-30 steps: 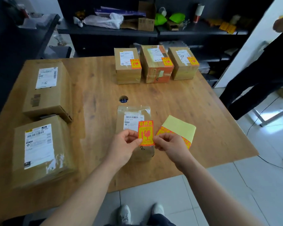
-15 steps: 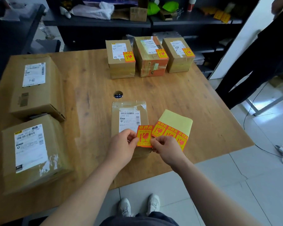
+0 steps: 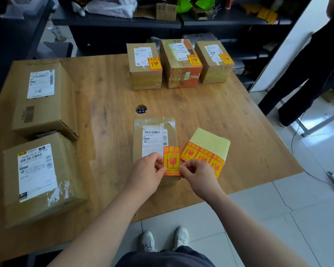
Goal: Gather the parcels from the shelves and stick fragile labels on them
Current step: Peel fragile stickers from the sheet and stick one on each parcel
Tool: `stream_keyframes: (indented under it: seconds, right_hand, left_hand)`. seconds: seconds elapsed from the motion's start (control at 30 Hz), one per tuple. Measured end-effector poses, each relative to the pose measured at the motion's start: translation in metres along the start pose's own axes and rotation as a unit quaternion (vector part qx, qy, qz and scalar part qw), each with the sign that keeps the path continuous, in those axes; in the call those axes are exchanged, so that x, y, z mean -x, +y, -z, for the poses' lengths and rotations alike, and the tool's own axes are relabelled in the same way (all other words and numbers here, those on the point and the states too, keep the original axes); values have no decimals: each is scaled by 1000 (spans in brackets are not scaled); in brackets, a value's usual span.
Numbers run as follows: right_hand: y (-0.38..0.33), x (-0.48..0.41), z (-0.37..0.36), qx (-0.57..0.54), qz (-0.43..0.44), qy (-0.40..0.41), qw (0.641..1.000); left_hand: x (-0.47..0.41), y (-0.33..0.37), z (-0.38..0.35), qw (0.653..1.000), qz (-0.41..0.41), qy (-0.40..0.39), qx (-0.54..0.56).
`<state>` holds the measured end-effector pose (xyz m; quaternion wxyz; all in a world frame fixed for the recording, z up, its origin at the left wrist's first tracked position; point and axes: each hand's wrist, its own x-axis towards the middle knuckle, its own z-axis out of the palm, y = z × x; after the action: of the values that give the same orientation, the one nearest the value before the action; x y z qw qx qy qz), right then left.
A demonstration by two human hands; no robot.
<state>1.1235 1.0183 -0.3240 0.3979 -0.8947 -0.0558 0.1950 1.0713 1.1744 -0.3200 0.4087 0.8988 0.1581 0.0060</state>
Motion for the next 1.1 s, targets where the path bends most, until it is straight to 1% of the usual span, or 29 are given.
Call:
stream_keyframes:
  seconds: [0.4, 0.57, 0.63, 0.7, 0.73, 0.8, 0.87, 0.97, 1.1]
  right_hand:
    - [1, 3, -4, 24, 36, 20, 999]
    - [-2, 5, -4, 36, 58, 33, 997]
    - [-2, 5, -4, 47, 68, 51, 995]
    - [-1, 6, -3, 34, 77, 73, 994]
    - [0, 5, -1, 41, 95, 77, 992]
    - [4, 3, 0, 87, 146, 66, 983]
    - [9, 1, 0, 108, 172, 42, 978]
    - [14, -3, 1, 122, 174, 6, 977]
    - [15, -10, 4, 179, 164, -35, 969]
  left_hand:
    - [-2, 1, 0, 1000, 6, 0, -13]
    - [-3, 2, 1, 999, 13, 22, -26]
    - [0, 1, 0, 999, -6, 31, -36]
    - [5, 0, -1, 997, -50, 36, -51]
    - [7, -1, -2, 994, -75, 39, -68]
    - [9, -10, -6, 983, -120, 57, -131]
    - [9, -19, -7, 971, -142, 71, -179]
    - [6, -26, -6, 962, -149, 72, -219]
    - [1, -29, -2, 952, -156, 52, -259]
